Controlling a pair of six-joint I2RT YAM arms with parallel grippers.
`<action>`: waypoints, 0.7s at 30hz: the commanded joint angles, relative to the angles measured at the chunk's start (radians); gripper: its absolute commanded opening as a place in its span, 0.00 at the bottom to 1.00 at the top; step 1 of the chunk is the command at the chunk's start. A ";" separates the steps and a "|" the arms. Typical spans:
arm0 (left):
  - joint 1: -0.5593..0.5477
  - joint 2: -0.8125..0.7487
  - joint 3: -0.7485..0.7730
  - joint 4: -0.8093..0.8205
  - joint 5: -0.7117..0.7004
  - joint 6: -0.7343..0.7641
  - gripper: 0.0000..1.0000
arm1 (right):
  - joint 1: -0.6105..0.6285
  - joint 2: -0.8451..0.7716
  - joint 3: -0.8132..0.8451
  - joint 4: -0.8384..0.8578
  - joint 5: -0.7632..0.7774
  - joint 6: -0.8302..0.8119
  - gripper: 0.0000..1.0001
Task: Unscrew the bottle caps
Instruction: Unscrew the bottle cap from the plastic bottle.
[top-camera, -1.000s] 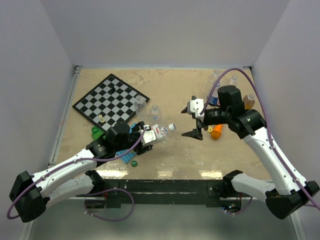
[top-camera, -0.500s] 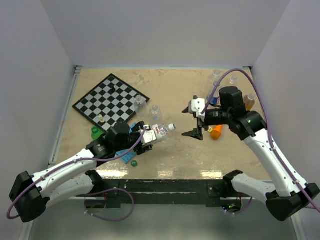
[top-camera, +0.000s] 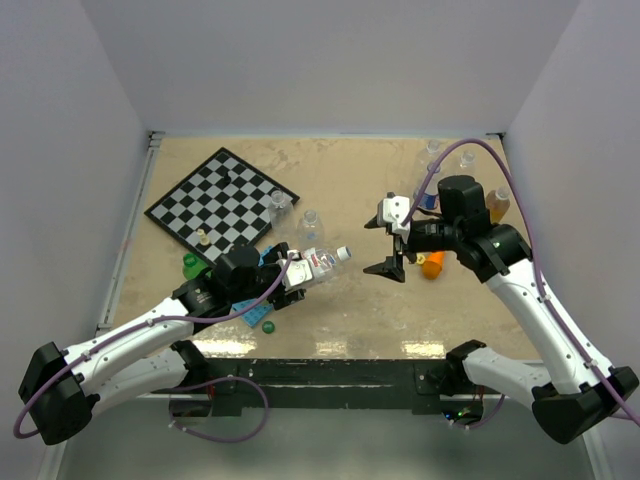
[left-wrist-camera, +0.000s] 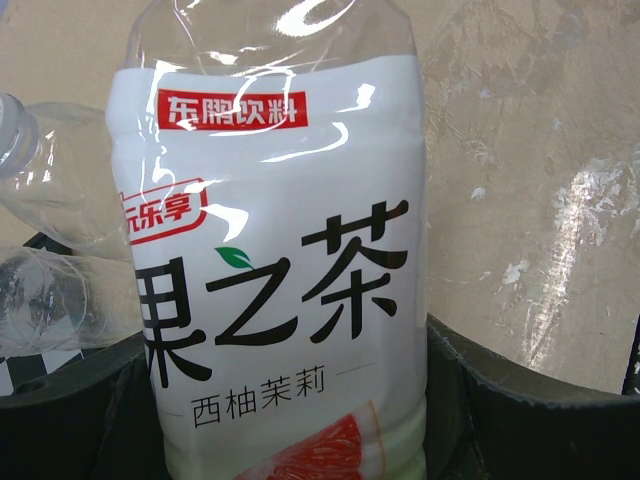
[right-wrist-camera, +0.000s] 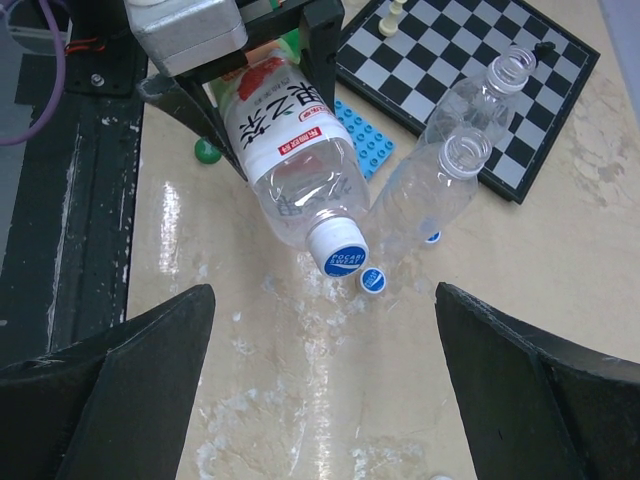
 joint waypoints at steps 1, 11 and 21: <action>-0.004 -0.010 -0.004 0.061 -0.002 0.021 0.00 | -0.002 -0.015 0.004 0.032 -0.021 0.028 0.95; -0.004 -0.010 -0.004 0.063 -0.002 0.023 0.00 | -0.002 0.048 0.008 0.087 -0.032 0.138 0.93; -0.006 -0.016 -0.002 0.064 0.004 0.021 0.00 | 0.001 0.230 0.037 0.058 -0.076 0.148 0.87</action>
